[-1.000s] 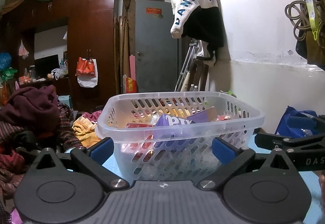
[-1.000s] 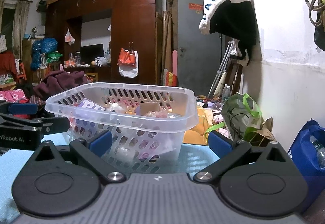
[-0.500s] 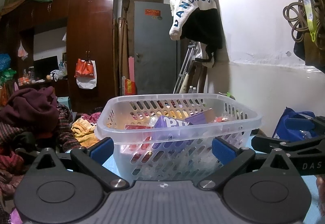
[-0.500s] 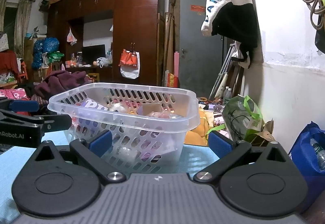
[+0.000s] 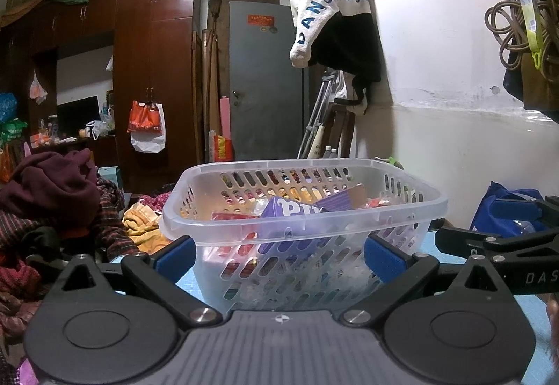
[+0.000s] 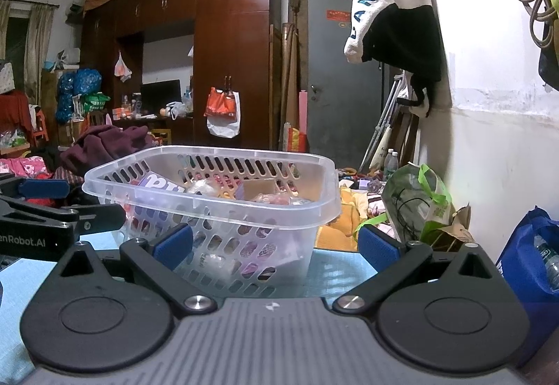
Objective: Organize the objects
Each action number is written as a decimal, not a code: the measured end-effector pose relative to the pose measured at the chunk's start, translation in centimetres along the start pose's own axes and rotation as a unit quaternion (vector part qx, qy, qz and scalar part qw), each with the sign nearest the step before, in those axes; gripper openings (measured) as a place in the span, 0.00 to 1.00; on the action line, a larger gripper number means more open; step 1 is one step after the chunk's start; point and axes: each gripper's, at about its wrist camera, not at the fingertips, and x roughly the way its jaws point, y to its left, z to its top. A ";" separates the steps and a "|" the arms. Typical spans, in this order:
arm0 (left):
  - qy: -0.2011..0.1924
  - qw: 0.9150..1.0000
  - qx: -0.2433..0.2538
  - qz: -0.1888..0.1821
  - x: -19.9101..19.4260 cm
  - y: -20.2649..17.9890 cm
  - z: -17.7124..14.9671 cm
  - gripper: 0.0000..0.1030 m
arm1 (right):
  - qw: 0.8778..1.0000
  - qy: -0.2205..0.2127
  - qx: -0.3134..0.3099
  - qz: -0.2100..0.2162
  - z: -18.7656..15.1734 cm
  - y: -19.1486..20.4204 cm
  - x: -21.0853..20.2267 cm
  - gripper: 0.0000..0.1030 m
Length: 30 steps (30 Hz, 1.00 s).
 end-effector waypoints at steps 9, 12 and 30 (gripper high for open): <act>0.000 1.000 0.001 0.000 0.0 -0.1 0.0 1.00 | 1.000 0.000 -0.001 -0.001 -0.1 -0.1 0.0 1.00; 0.003 1.000 0.003 -0.003 0.0 -0.2 0.0 1.00 | 1.000 0.000 0.000 0.000 -0.1 -0.1 0.0 1.00; 0.001 1.000 0.000 -0.001 -0.1 -0.4 -0.2 1.00 | 1.000 0.004 -0.004 0.003 -0.1 0.0 0.1 1.00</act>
